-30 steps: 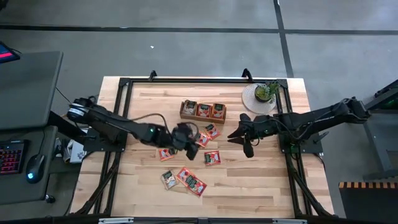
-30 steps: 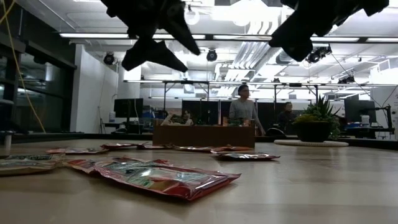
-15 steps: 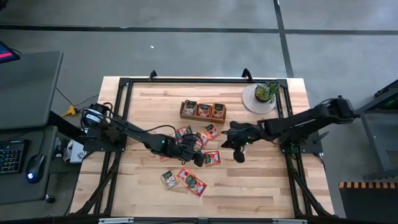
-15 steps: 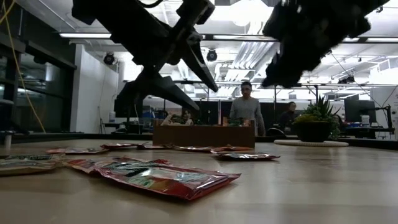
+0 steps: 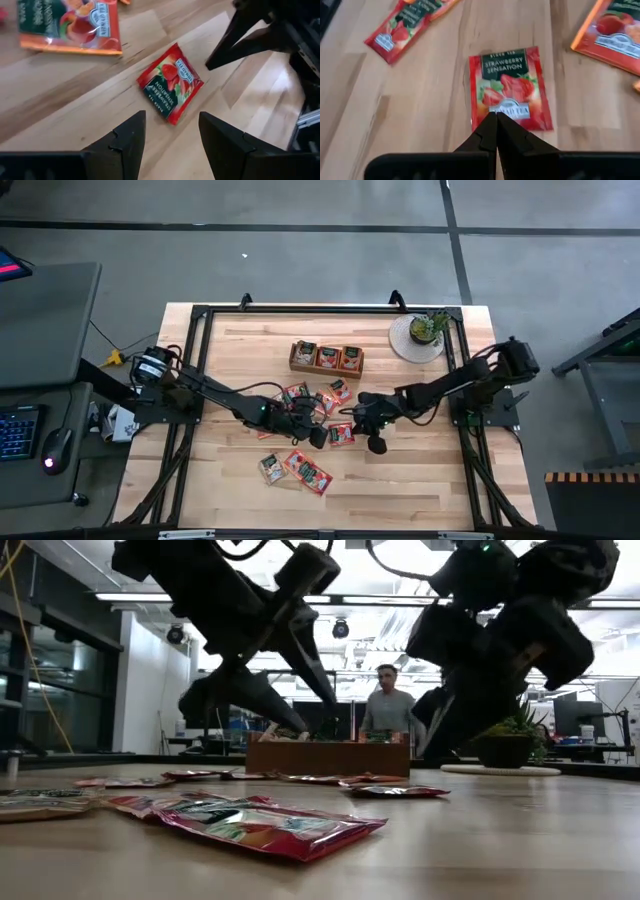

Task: Pick & Place Tea
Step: Put the red tea bag into the middle section of the wooden organizer

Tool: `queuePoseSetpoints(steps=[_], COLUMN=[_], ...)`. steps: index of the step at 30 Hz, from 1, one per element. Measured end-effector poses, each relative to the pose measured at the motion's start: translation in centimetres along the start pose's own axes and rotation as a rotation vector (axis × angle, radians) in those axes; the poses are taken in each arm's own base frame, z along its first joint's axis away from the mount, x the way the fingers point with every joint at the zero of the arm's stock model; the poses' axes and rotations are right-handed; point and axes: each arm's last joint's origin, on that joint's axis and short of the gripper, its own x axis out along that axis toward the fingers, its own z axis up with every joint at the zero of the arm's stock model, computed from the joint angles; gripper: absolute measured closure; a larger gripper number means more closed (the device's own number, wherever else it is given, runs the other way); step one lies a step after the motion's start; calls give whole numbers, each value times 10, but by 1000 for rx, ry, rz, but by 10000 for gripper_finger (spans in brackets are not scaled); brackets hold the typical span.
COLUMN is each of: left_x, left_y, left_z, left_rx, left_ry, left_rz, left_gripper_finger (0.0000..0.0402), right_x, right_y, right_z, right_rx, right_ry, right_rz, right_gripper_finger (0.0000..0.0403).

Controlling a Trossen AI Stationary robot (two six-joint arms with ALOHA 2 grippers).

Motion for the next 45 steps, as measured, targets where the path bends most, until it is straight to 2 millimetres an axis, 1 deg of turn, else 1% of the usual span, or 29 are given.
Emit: queuePoseSetpoints(steps=[3,6,10,13,19,22,24,27,33,39,41,45], left_x=[5,7,19,23,35,37,41,47,51,55,55,55], left_y=[4,3,8,6,11,6,7,9,14,16,16,17], left_z=[-2,-3,-9,-10,-16,-15,-16,-11,5,22,25,24], left_rx=[26,15,6,-22,-66,-115,-128,-180,-227,-259,-264,-276], left_ry=[-2,3,22,42,60,54,52,41,31,70,86,104], left_rz=[26,18,21,-10,-4,-56,-60,-81,-81,-130,-142,-135], left_gripper_finger=[220,220,220,220,220,220,220,220,220,220,220,220], right_x=[7,12,17,18,18,17,17,17,17,17,17,17], right_y=[-2,-4,-5,-6,-10,-13,-15,-16,-16,-16,-16,-16], right_z=[-4,-8,-12,-12,-12,-11,-11,-10,-10,-10,-10,-10], right_rx=[3,9,18,27,47,57,61,65,67,80,81,80], right_ry=[23,45,58,57,60,57,55,54,54,53,53,53], right_rz=[11,16,13,13,9,4,1,1,2,2,2,2], right_gripper_finger=[403,403,403,403,403,403,403,403,403,403,403,403])
